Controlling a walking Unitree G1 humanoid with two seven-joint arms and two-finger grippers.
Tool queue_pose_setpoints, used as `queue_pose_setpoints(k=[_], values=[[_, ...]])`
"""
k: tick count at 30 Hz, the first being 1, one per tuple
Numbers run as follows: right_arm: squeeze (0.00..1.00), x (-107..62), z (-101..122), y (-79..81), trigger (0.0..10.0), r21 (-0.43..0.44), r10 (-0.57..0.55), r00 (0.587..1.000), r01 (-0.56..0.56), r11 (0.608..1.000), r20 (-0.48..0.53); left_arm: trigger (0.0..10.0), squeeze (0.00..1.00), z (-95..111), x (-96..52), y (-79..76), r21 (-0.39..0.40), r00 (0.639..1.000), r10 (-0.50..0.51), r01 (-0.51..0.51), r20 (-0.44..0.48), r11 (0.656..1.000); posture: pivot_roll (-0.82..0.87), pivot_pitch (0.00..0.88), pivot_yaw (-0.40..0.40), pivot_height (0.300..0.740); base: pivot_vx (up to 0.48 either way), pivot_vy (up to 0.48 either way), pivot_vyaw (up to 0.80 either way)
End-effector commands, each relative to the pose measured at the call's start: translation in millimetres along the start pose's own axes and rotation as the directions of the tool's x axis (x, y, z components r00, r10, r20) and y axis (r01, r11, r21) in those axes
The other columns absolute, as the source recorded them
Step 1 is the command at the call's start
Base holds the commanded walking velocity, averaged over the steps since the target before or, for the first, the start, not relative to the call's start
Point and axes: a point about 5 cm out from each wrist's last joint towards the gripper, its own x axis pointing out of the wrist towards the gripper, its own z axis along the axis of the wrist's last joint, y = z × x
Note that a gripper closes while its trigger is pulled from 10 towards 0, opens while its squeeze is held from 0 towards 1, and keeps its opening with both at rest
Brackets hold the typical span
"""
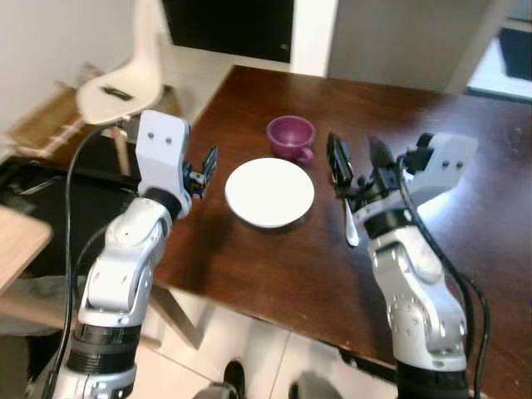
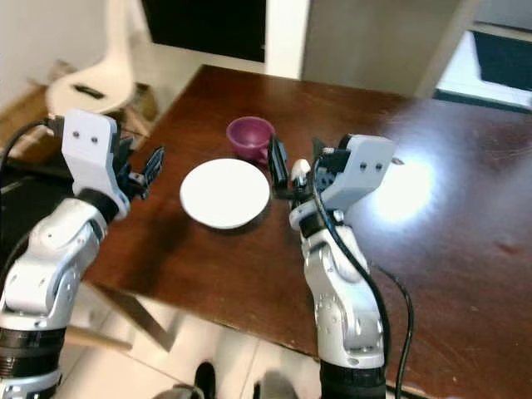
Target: Setting the table
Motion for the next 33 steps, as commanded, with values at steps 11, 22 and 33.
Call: queue_pose_setpoints(k=[11, 22, 33], values=[[0.00, -1.9, -2.7, 0.7, 10.0, 0.017, -0.004, 1.000, 0.004, 1.000, -0.004, 10.0, 0.00, -2.4, -0.3, 1.0, 0.005, 1.000, 0.000, 0.000, -0.010, 1.000, -0.12, 0.028, 0.094, 0.740, -0.480, 0.000, 0.00], [0.00, -3.2, -2.6, -0.2, 10.0, 0.022, -0.007, 1.000, 0.007, 1.000, -0.004, 10.0, 0.00, -2.8, -0.1, 0.2, 0.001, 1.000, -0.002, 0.002, -0.013, 1.000, -0.13, 0.033, 0.097, 0.740, -0.398, 0.000, 0.00], [0.00, -3.8, -3.1, -1.6, 10.0, 0.024, -0.016, 1.000, 0.016, 1.000, -0.007, 10.0, 0.00, -1.9, 1.8, -1.4, -0.004, 1.000, -0.003, 0.003, -0.012, 1.000, -0.13, 0.033, 0.098, 0.740, 0.000, 0.000, 0.00]])
